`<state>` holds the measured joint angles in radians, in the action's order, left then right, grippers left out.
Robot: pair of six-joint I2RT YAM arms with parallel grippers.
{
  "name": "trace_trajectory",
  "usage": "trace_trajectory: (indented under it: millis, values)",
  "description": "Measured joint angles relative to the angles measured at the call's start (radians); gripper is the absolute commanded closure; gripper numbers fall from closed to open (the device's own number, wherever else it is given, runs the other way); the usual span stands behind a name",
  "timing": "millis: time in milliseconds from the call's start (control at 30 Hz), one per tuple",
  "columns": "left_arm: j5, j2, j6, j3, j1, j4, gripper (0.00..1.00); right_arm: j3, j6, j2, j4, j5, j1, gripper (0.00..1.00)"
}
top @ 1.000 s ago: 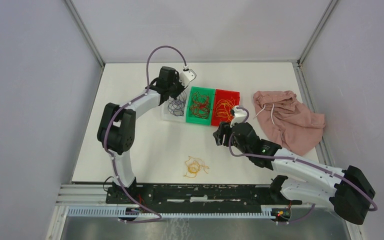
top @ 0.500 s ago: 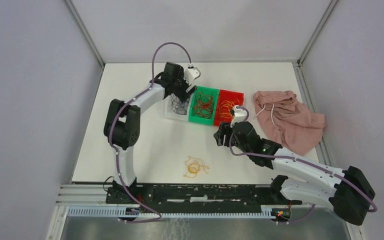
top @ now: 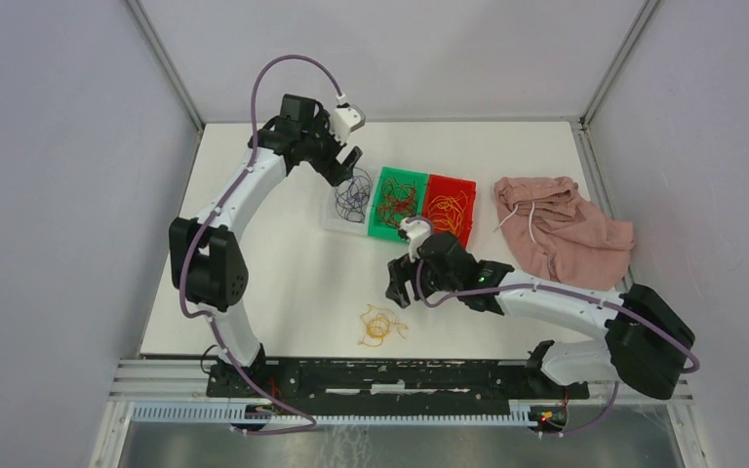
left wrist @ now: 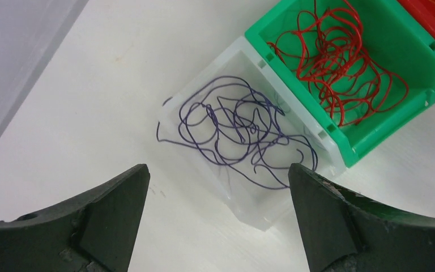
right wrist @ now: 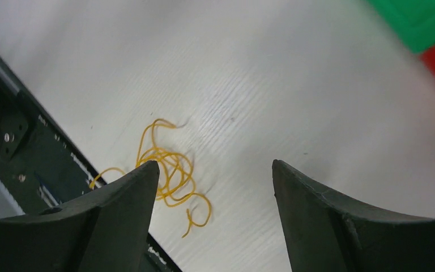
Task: Untangle the cables
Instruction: Place the cable in the bin, then pick up the cable at the center of the board, then place the cable in the bin.
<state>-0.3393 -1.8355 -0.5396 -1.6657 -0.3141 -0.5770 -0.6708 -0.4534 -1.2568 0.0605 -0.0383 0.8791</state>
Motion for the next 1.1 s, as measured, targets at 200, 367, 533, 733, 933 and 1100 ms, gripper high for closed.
trace_trajectory:
  millis: [200, 367, 533, 733, 933, 1100]
  values:
    - [-0.050, 0.061, 0.001, 0.005, 0.045, -0.112, 0.01, -0.054, 0.108, -0.135, 0.000, -0.098, 0.133, 0.17]
    - [-0.130, 0.151, 0.029, 0.023, 0.138, -0.151, 0.01, -0.082, 0.175, -0.246, -0.010, -0.115, 0.176, 0.23]
    - [-0.217, 0.312, 0.044, 0.124, 0.270, -0.145, 0.00, -0.114, 0.234, -0.349, -0.005, -0.088, 0.198, 0.67]
    - [-0.275, 0.389, 0.061, 0.202, 0.405, -0.132, 0.03, -0.151, 0.242, -0.295, 0.083, -0.042, 0.194, 1.00]
    - [-0.305, 0.389, 0.078, 0.237, 0.502, -0.101, 0.04, -0.239, 0.210, -0.106, 0.152, -0.047, 0.082, 1.00]
    - [-0.318, 0.395, 0.093, 0.299, 0.509, -0.061, 0.01, -0.329, 0.206, 0.026, 0.191, -0.011, -0.066, 1.00]
